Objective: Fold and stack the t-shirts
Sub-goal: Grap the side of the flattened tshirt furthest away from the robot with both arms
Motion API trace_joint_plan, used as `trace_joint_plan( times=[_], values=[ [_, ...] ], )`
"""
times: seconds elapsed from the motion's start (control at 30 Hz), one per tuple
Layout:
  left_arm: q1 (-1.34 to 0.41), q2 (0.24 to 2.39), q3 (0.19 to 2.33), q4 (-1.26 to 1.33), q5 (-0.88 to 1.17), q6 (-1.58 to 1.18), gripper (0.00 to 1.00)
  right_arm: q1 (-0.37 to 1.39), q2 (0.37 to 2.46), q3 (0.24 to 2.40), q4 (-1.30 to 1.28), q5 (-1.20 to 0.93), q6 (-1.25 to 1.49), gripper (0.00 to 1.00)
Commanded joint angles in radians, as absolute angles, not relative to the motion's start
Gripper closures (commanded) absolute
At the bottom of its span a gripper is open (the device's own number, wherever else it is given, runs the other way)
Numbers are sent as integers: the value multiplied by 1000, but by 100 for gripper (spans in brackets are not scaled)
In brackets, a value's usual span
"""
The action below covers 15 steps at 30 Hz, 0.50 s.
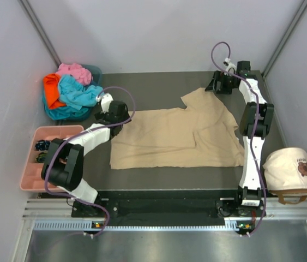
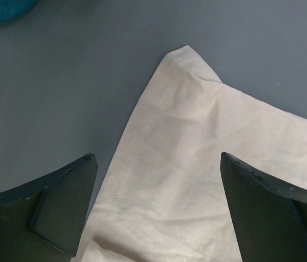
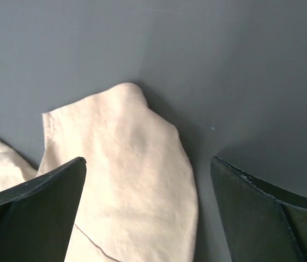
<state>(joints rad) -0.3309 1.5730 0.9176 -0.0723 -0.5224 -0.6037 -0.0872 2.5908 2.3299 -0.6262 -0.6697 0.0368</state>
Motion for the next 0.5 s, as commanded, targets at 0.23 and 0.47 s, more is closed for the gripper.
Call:
trace_joint_plan(
  times=[0.23, 0.47],
  values=[
    [-321, 1611, 914, -48, -534, -629, 1, -75, 2648, 2390, -663, -847, 61, 5],
    [-316, 1617, 908, -48, -535, -634, 1, -71, 2671, 2436, -718, -914, 45, 6]
  ],
)
